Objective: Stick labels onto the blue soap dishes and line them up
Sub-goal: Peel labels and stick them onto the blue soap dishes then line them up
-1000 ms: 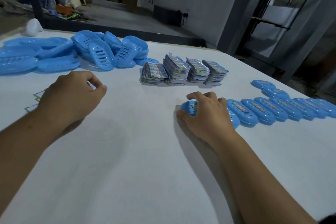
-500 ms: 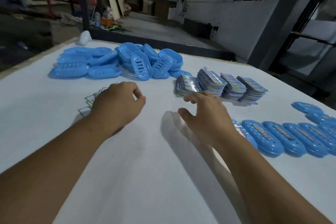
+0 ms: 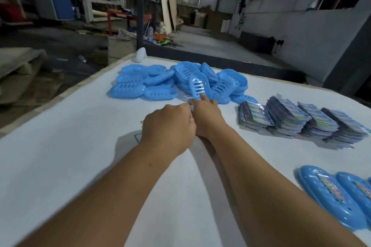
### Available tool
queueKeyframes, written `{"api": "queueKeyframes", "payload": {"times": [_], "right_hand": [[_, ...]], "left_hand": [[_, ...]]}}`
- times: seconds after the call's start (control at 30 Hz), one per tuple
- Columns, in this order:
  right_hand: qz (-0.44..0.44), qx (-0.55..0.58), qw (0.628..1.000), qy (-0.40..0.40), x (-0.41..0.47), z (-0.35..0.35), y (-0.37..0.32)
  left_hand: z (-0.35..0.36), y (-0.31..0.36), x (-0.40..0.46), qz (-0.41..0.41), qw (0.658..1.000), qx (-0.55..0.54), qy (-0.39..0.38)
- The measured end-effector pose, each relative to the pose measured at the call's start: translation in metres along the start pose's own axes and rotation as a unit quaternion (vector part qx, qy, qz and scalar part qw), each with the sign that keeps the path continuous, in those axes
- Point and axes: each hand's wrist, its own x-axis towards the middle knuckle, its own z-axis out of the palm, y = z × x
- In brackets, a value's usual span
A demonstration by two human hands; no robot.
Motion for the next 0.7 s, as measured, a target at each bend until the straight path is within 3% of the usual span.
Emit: {"api": "queueKeyframes", "payload": {"times": [0.23, 0.37, 0.47, 0.57, 0.7], "right_hand": [[0.046, -0.017, 0.999, -0.02, 0.014, 0.001, -0.003], [0.074, 0.03, 0.986, 0.145, -0.003, -0.005, -0.003], [0.037, 0.125, 0.957, 0.26, -0.024, -0.013, 0.006], [0.0, 0.267, 0.93, 0.252, -0.047, -0.014, 0.014], [0.0, 0.399, 0.883, 0.248, -0.071, -0.018, 0.024]], "left_hand": [[0.002, -0.002, 0.002, 0.002, 1.0, 0.02, 0.022], [0.002, -0.005, 0.0, 0.003, 1.0, 0.014, 0.025], [0.005, -0.006, 0.003, 0.006, 0.999, -0.009, 0.04], [0.011, -0.008, 0.006, 0.023, 0.998, -0.02, 0.052], [0.015, -0.009, 0.004, 0.105, 0.993, -0.026, 0.051]]}}
